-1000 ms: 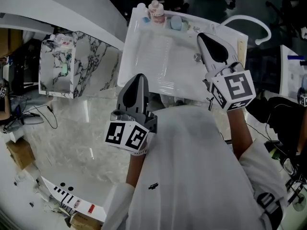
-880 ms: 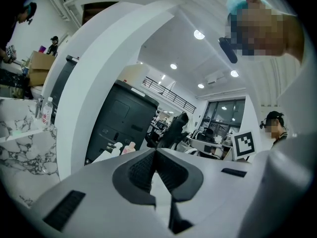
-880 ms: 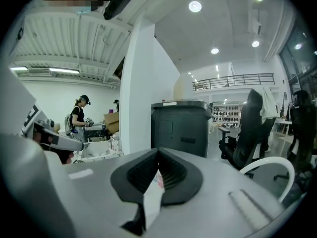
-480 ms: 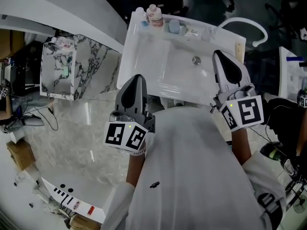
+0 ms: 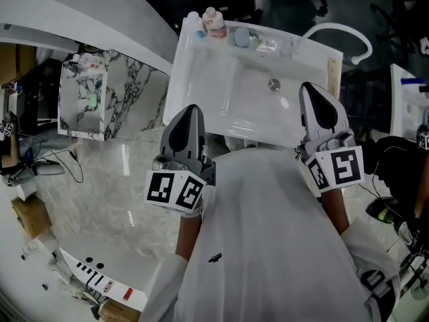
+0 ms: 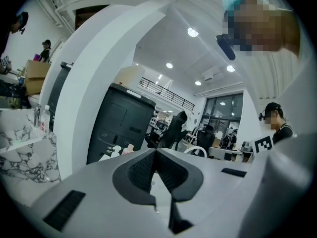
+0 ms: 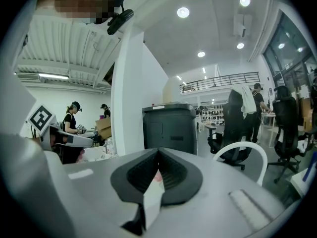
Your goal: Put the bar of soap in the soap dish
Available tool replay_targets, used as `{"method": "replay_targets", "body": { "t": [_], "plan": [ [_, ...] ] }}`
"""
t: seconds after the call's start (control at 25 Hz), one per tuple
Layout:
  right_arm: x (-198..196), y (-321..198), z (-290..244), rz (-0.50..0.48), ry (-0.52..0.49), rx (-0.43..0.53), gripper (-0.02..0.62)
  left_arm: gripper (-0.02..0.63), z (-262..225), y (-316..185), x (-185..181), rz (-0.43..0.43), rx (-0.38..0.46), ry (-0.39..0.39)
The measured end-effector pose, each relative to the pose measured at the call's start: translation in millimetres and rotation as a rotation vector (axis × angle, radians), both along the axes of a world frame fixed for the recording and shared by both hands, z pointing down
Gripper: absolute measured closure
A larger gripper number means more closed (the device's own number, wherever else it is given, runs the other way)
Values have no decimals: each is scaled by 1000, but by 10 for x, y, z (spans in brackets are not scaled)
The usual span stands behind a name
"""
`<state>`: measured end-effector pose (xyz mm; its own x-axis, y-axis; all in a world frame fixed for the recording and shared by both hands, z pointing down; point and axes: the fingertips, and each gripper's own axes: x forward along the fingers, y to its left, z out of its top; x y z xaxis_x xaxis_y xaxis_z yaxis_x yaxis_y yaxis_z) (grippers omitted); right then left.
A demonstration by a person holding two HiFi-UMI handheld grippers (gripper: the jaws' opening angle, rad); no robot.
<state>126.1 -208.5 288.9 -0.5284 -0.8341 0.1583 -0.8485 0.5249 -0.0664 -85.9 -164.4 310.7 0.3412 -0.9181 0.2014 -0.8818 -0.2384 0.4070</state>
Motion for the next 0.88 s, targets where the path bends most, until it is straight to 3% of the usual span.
{"method": "replay_targets", "body": {
  "t": [0.88],
  "plan": [
    [-164, 100, 46, -39, -45, -38, 583, 606, 17, 80, 1, -1, -4, -6]
  ]
}}
